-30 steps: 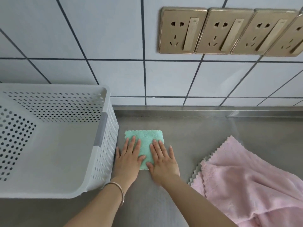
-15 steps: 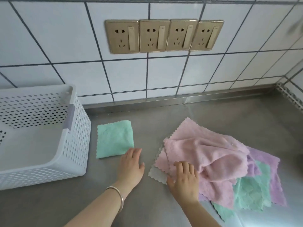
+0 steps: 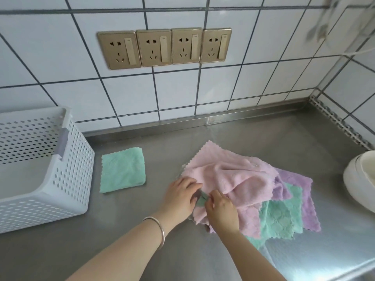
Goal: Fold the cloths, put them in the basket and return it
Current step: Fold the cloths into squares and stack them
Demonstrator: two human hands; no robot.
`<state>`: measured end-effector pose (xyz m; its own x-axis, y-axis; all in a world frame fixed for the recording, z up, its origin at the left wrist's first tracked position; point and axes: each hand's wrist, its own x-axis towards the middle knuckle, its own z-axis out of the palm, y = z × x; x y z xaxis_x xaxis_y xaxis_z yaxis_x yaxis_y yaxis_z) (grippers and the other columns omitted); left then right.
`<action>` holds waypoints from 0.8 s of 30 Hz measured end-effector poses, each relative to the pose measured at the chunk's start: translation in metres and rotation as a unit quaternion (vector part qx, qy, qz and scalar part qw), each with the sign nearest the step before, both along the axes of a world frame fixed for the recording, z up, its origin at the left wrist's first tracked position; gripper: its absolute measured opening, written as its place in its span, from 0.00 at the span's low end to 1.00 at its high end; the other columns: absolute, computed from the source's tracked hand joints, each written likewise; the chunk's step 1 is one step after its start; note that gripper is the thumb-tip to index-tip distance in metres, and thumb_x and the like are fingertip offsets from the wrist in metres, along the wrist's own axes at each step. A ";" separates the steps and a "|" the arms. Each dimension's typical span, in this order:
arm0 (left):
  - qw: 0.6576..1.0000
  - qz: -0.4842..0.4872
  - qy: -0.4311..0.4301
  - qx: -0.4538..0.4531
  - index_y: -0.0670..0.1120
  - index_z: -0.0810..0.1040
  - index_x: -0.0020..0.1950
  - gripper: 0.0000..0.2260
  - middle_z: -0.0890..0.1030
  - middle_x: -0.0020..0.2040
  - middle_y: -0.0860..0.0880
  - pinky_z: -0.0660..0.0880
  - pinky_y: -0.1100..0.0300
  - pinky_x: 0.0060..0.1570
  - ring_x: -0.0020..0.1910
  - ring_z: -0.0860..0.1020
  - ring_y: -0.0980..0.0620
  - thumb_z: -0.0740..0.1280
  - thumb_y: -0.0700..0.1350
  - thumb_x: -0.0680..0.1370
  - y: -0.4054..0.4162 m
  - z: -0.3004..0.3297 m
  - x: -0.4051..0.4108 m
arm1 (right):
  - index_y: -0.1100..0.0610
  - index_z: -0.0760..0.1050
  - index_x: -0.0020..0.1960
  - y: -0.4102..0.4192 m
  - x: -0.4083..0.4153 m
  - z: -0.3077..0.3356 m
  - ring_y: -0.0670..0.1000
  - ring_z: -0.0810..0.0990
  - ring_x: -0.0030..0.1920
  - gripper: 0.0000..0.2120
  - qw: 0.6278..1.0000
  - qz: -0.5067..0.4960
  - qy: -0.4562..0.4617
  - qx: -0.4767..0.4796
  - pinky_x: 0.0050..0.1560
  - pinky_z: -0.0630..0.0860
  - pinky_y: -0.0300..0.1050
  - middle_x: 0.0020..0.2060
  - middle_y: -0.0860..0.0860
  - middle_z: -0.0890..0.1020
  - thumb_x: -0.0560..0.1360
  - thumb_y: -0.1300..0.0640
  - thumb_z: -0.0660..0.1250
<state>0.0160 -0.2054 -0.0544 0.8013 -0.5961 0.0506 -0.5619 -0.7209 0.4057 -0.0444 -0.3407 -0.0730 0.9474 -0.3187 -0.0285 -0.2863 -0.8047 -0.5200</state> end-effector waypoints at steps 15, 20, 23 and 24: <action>0.970 0.127 0.123 -0.165 0.51 0.81 0.52 0.21 0.82 0.45 0.53 0.67 0.73 0.35 0.40 0.77 0.53 0.60 0.30 0.70 0.004 0.080 0.010 | 0.59 0.77 0.51 -0.052 -0.005 0.113 0.48 0.72 0.39 0.13 0.982 0.182 -0.031 0.028 0.35 0.65 0.27 0.40 0.46 0.74 0.69 0.67 0.62; 0.984 0.103 0.033 -0.141 0.56 0.82 0.47 0.21 0.84 0.39 0.54 0.73 0.59 0.34 0.37 0.79 0.50 0.60 0.33 0.67 0.057 0.131 0.002 | 0.56 0.80 0.49 -0.040 0.006 0.138 0.54 0.78 0.46 0.12 0.989 0.128 -0.025 -0.075 0.37 0.66 0.41 0.45 0.49 0.80 0.69 0.64 0.63; 0.988 0.113 -0.010 -0.105 0.55 0.82 0.46 0.15 0.84 0.40 0.56 0.77 0.55 0.38 0.40 0.81 0.53 0.59 0.43 0.67 0.098 0.157 -0.001 | 0.51 0.79 0.51 -0.029 0.013 0.152 0.54 0.78 0.49 0.12 0.988 0.112 -0.012 -0.107 0.39 0.68 0.41 0.48 0.49 0.82 0.71 0.60 0.63; 0.987 0.126 -0.028 -0.093 0.55 0.82 0.45 0.13 0.84 0.40 0.56 0.77 0.55 0.39 0.41 0.81 0.52 0.60 0.46 0.68 0.113 0.164 -0.001 | 0.51 0.79 0.51 -0.023 0.017 0.159 0.56 0.79 0.49 0.11 0.989 0.102 -0.014 -0.101 0.41 0.71 0.42 0.47 0.50 0.82 0.72 0.59 0.63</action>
